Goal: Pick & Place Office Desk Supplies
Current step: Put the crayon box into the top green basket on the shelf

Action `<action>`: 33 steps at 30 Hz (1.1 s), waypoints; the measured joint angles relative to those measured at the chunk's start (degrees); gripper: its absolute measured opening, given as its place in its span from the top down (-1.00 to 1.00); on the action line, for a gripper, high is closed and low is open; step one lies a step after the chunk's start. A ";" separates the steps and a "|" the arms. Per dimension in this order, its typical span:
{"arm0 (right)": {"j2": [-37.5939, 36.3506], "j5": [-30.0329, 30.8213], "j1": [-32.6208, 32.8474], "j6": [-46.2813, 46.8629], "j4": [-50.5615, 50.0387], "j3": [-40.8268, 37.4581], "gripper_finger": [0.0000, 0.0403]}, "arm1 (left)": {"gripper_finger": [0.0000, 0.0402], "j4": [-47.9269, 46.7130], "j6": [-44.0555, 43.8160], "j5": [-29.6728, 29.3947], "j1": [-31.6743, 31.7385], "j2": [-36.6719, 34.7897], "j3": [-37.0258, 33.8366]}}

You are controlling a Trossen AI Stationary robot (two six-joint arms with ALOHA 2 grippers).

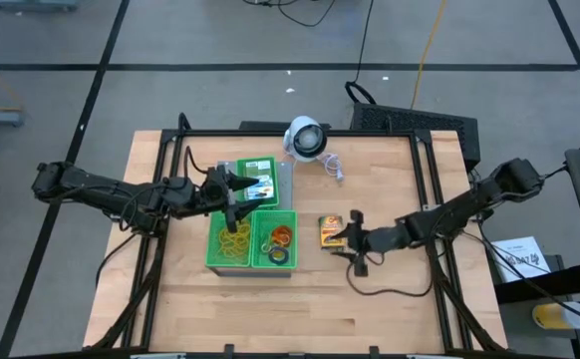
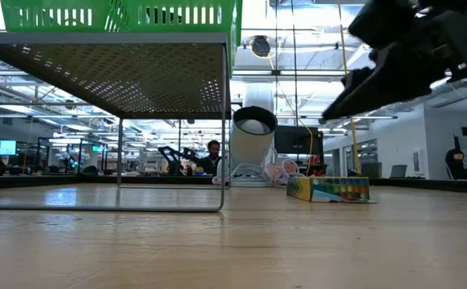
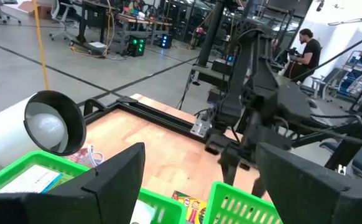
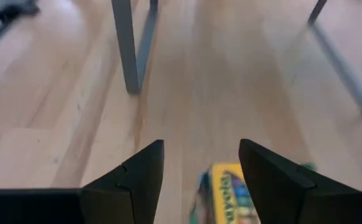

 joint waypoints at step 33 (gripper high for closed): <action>14.80 -1.76 -2.69 2.05 -14.54 4.08 0.23 | -0.55 -0.17 -0.86 0.12 -0.01 0.01 0.00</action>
